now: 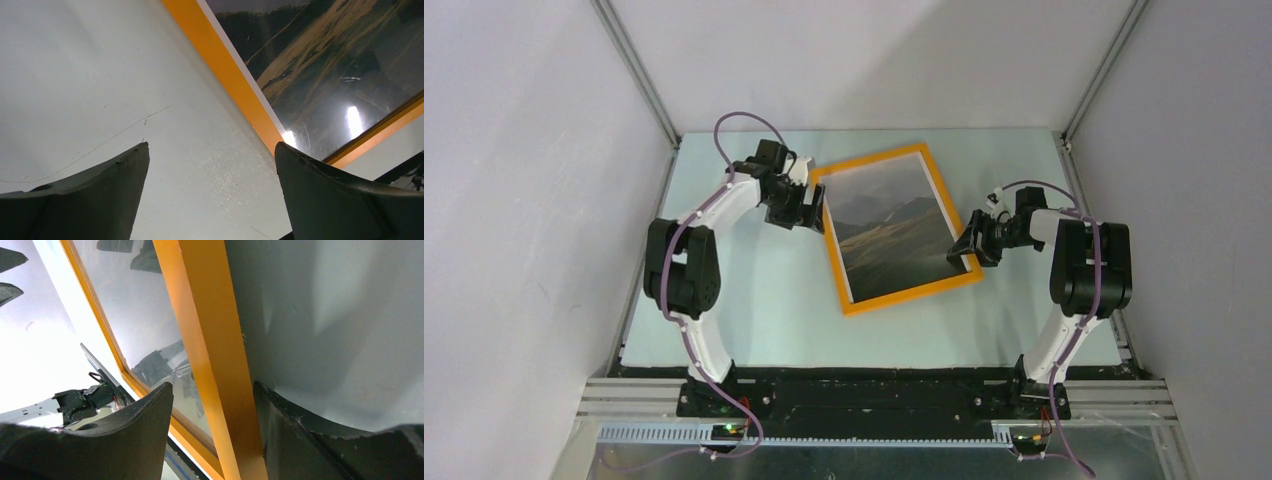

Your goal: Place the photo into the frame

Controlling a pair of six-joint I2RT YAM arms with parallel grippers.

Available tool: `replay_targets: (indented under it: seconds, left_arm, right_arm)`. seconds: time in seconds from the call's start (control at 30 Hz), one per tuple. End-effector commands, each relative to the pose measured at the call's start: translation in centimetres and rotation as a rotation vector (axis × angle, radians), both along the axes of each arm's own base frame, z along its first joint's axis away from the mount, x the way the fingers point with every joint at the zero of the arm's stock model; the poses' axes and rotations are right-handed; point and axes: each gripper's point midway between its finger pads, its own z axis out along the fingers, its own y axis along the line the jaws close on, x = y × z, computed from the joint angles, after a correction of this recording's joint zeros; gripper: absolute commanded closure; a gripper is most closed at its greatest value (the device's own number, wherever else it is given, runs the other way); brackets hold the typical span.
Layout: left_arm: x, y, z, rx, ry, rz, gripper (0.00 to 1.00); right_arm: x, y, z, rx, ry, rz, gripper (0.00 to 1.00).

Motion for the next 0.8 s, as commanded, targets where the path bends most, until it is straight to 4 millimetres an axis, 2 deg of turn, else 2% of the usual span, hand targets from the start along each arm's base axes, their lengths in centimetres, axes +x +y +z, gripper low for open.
replay_targets:
  seconds: [0.0, 0.2, 0.57, 0.67, 0.77]
  left_arm:
    - [0.3, 0.8, 3.1, 0.009, -0.113, -0.025, 0.00]
    - [0.1, 1.4, 3.9, 0.023, -0.142, -0.020, 0.00]
    - [0.1, 2.0, 4.0, 0.050, -0.156, -0.021, 0.00]
    - [0.1, 2.2, 4.2, 0.056, -0.168, -0.024, 0.00]
    - [0.1, 2.5, 4.4, 0.067, -0.176, -0.022, 0.00]
  right_arm:
    - [-0.8, 0.0, 0.5, -0.060, -0.018, 0.028, 0.36]
    - [-1.6, 0.4, 0.6, -0.101, -0.037, 0.060, 0.36]
    - [-2.6, 1.2, 0.7, -0.165, -0.067, 0.085, 0.35]
    - [-3.2, 2.4, 0.8, -0.177, -0.081, 0.116, 0.34]
    - [-3.5, 2.7, 0.8, -0.194, -0.092, 0.119, 0.34]
